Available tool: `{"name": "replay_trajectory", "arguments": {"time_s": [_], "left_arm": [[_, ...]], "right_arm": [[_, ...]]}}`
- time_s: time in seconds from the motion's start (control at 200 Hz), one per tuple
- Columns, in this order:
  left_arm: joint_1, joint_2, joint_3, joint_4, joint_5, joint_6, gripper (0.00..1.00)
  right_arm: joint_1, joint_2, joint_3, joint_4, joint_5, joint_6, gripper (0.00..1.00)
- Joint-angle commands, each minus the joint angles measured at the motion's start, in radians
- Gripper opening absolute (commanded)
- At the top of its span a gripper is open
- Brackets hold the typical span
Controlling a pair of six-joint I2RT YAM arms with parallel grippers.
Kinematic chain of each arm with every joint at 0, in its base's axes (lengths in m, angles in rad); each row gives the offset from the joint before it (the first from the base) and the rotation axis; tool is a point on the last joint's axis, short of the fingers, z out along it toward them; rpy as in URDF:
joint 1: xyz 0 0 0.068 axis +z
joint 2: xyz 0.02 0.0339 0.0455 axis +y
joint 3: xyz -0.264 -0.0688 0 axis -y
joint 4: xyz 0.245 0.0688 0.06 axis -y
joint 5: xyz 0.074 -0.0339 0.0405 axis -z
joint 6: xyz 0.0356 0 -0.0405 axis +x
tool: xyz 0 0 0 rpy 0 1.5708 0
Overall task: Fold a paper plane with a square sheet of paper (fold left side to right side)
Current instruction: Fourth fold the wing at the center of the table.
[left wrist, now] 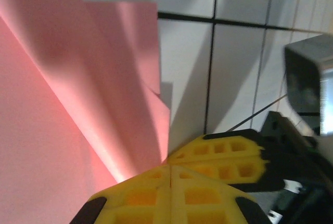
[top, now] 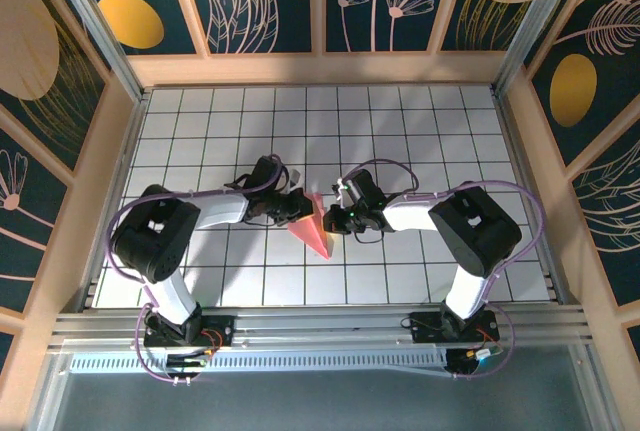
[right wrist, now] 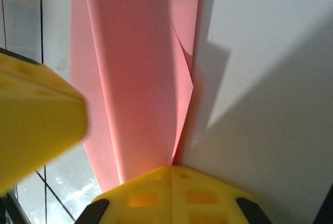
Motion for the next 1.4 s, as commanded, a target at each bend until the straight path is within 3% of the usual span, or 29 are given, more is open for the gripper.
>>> {"name": "replay_trajectory", "arguments": {"time_s": [0.0, 0.866, 1.396], "left_arm": [[-0.005, 0.034, 0.028, 0.023, 0.007, -0.002, 0.05], [-0.005, 0.071, -0.021, -0.048, -0.112, 0.041, 0.03], [-0.005, 0.076, -0.082, -0.019, -0.136, 0.021, 0.00]], "right_arm": [[0.011, 0.057, -0.011, -0.110, 0.100, 0.005, 0.00], [0.013, 0.056, -0.006, -0.131, 0.114, -0.004, 0.00], [0.005, -0.016, 0.040, -0.083, 0.041, 0.022, 0.00]]}}
